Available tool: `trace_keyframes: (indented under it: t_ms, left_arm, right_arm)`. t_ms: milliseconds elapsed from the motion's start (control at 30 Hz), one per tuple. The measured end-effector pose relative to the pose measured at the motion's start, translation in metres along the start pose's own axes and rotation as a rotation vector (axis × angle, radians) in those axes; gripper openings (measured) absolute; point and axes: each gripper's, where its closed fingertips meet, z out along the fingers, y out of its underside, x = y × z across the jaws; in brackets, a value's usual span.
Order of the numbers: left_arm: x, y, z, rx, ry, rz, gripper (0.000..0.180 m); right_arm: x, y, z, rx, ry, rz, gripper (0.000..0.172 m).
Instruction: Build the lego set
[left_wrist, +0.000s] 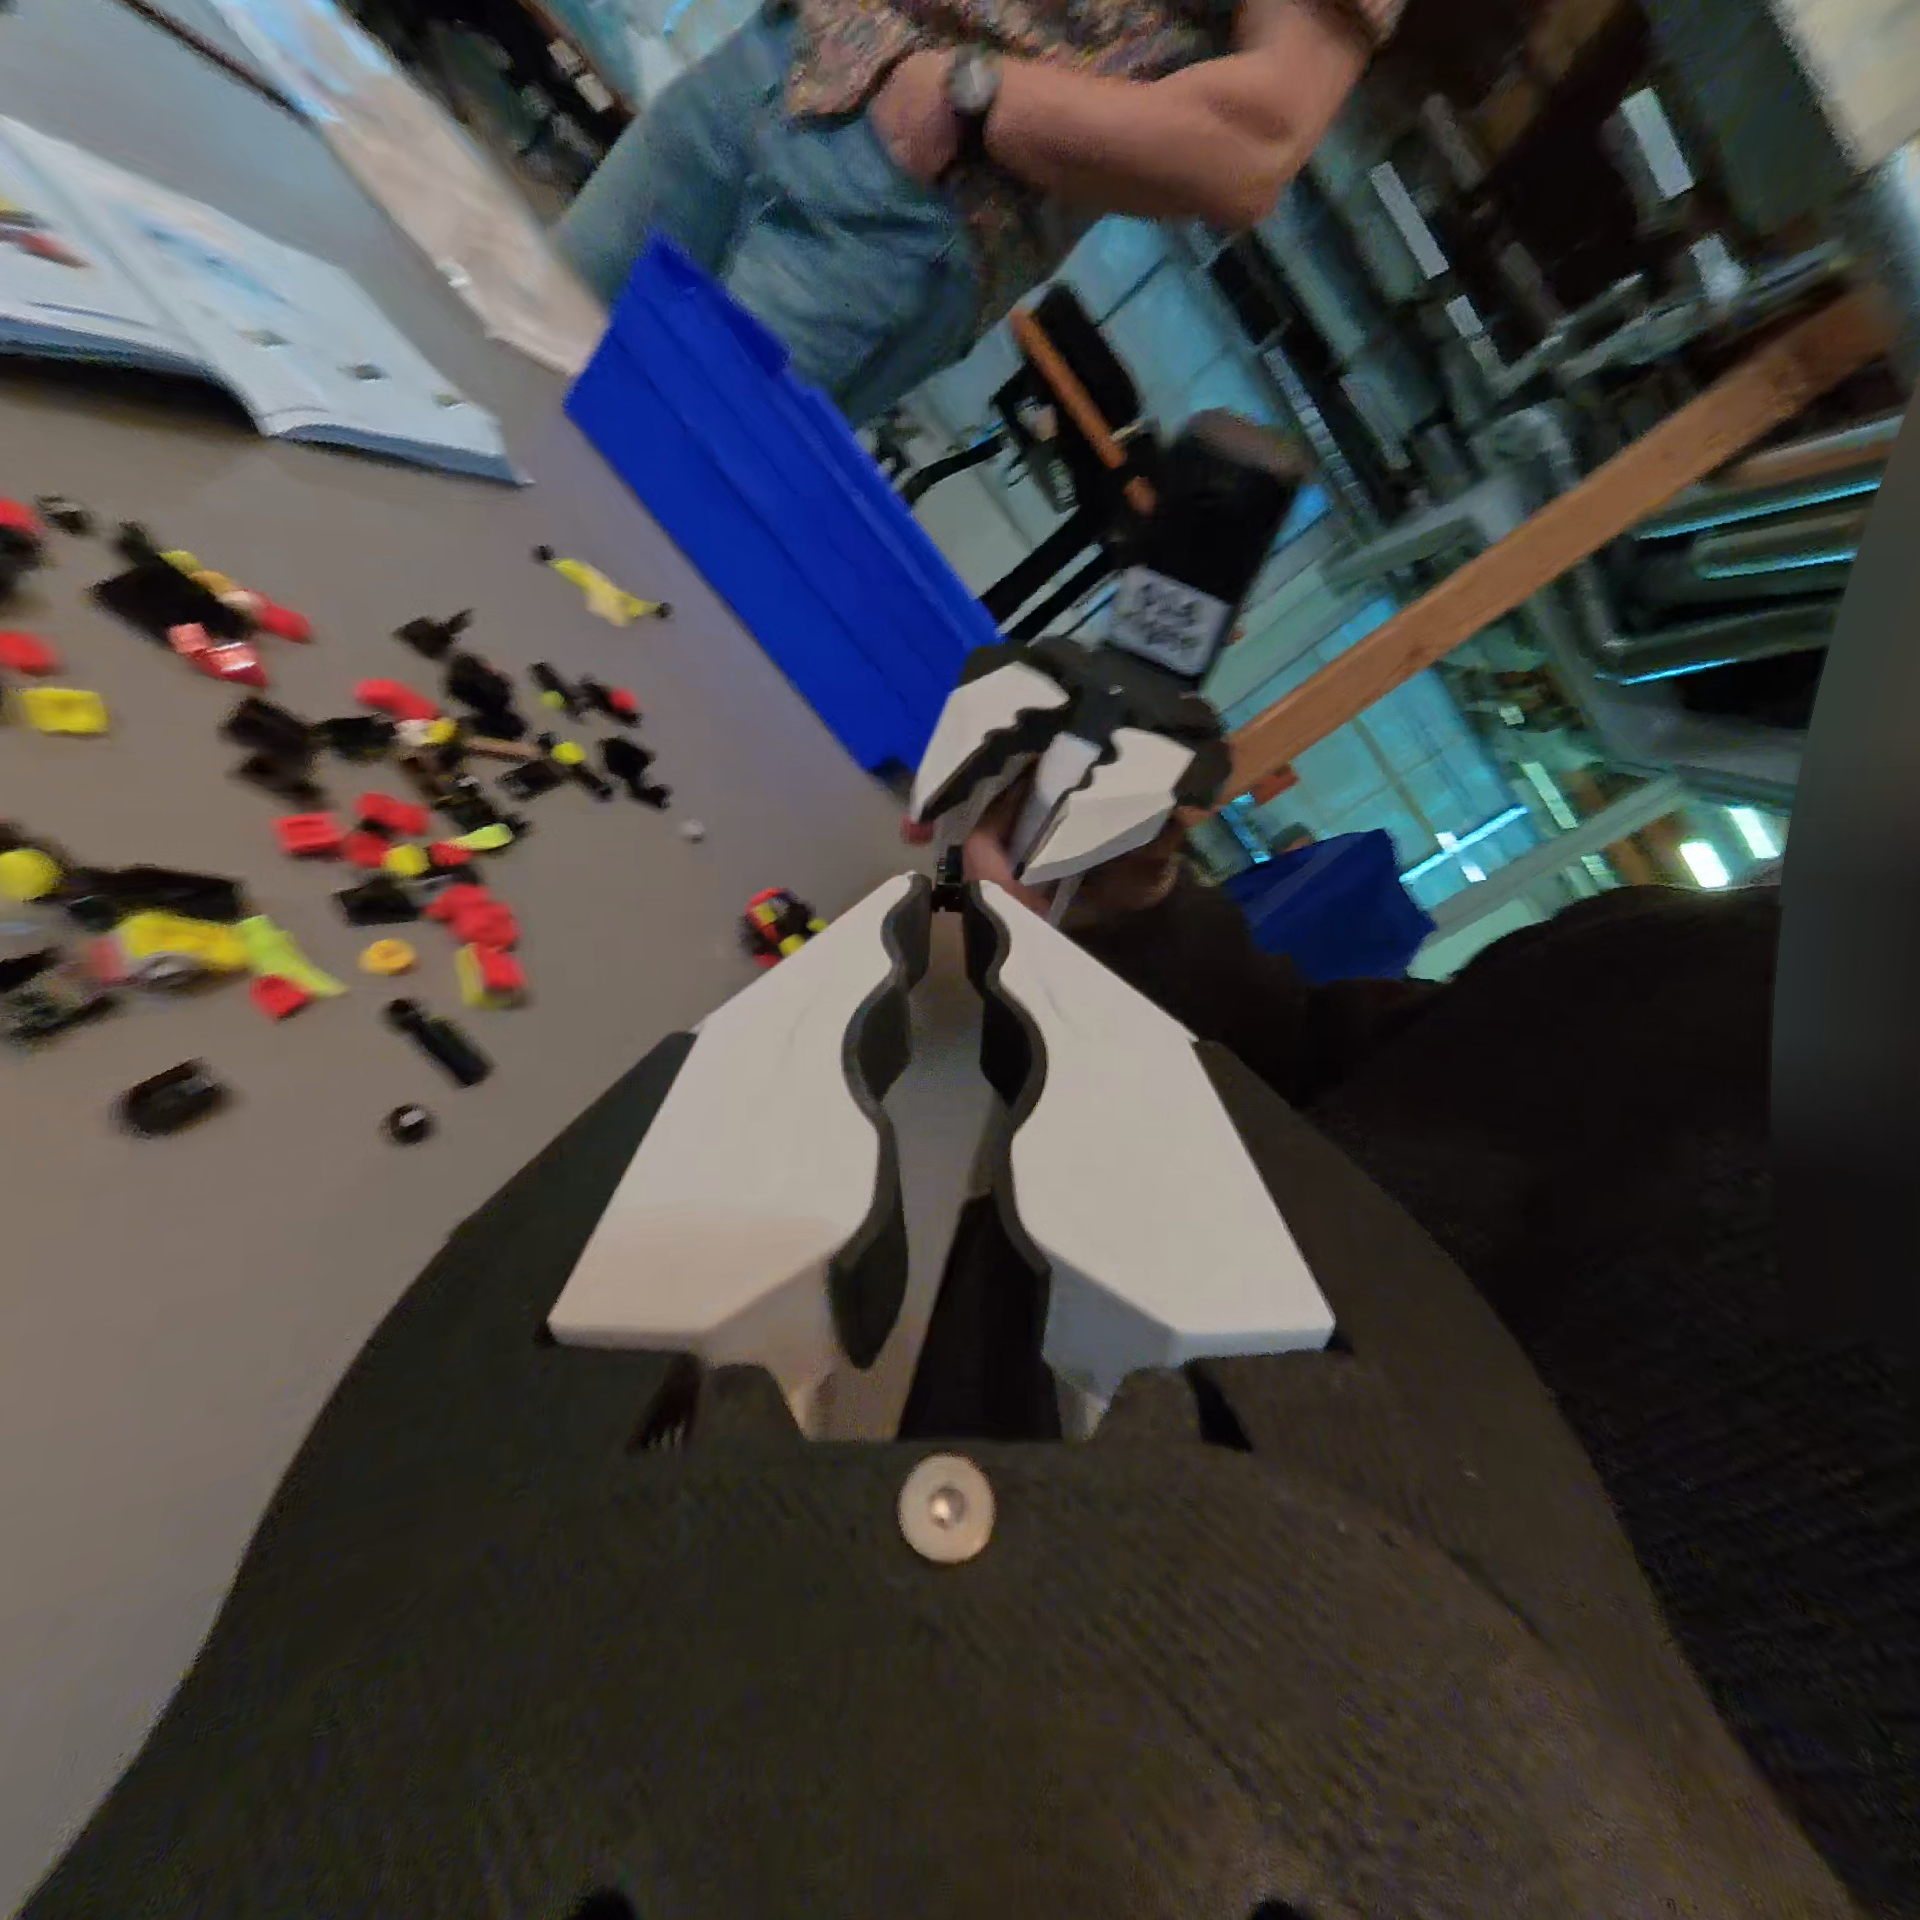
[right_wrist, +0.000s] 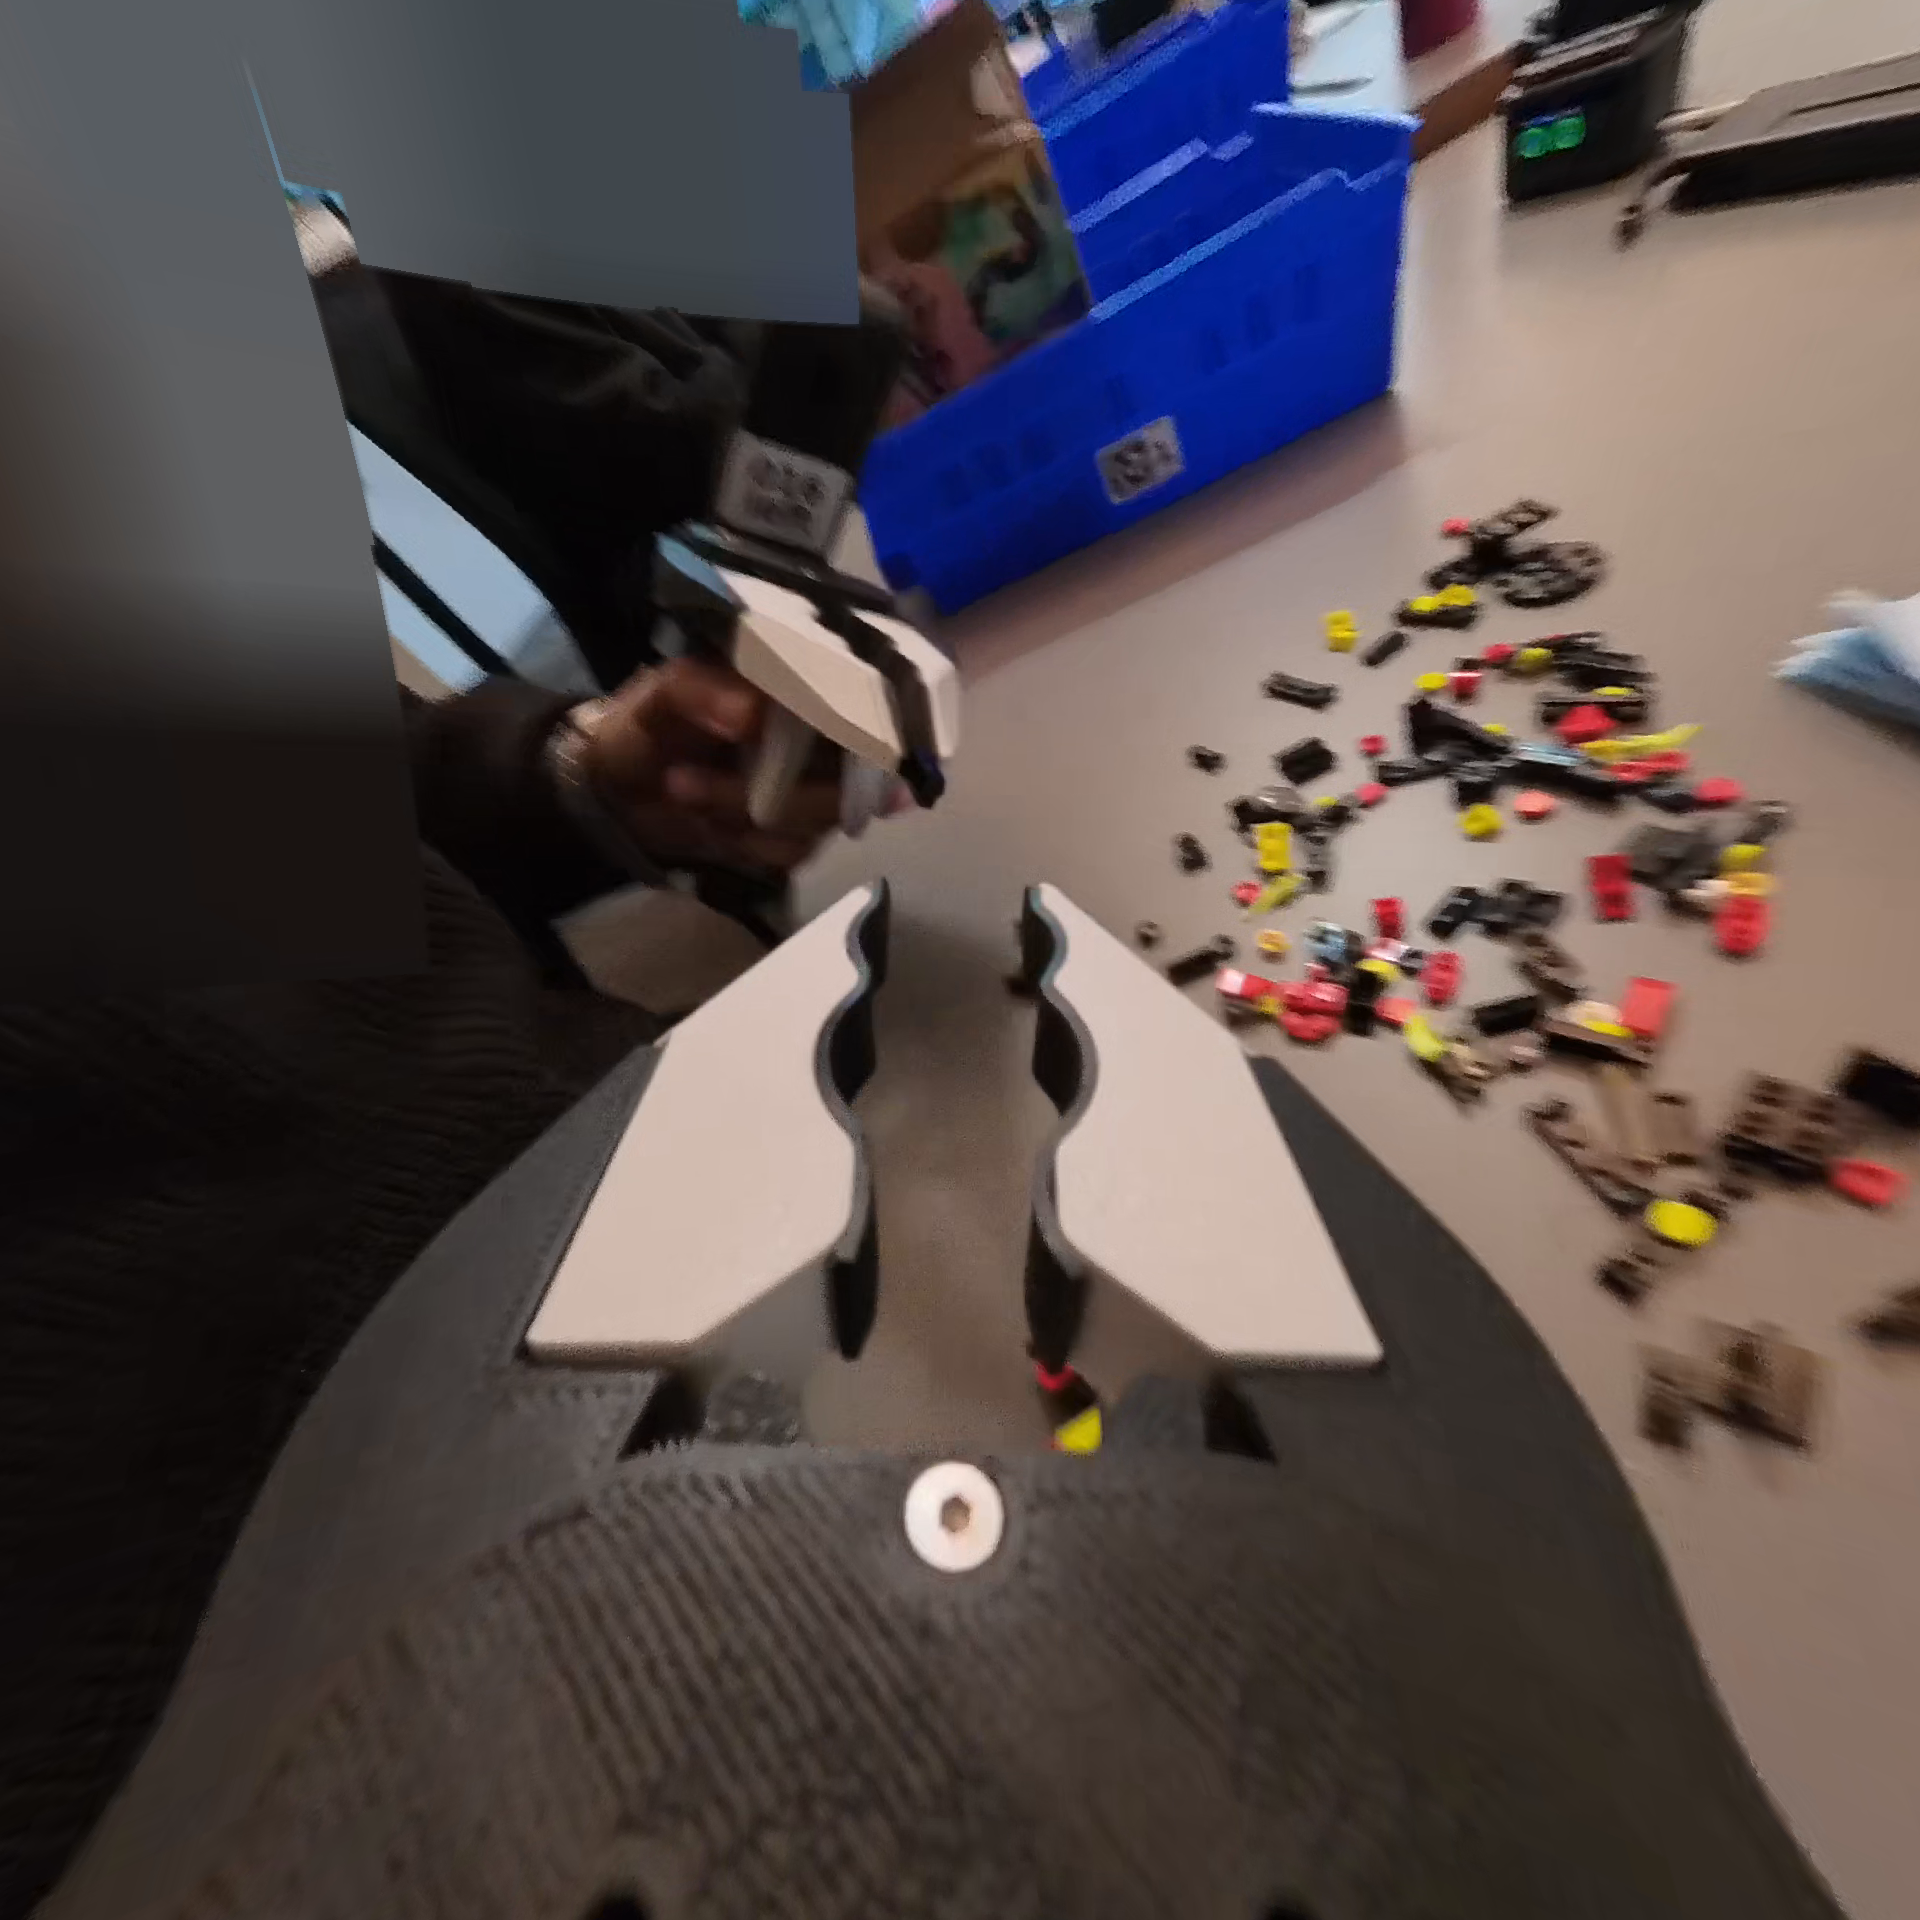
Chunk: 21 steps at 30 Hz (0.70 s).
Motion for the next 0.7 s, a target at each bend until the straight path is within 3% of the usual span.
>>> trace_keyframes:
  t_ms: [133, 333, 567, 700]
  left_arm:
    - [-0.025, 0.01, -0.004, -0.085, -0.151, 0.036, 0.002]
    - [-0.038, 0.022, -0.003, -0.139, -0.21, 0.014, 0.003]
    - [-0.044, 0.024, -0.005, -0.136, -0.217, -0.048, 0.003]
    - [-0.044, 0.026, -0.004, -0.147, -0.218, -0.049, 0.003]
  right_arm:
    - [0.026, 0.036, 0.008, -0.285, 0.204, -0.196, 0.017]
    - [0.03, 0.079, 0.031, -0.579, 0.314, -0.259, 0.02]
    - [0.038, 0.099, 0.037, -0.714, 0.388, -0.278, 0.018]
    - [0.042, 0.094, 0.037, -0.678, 0.417, -0.293, 0.006]
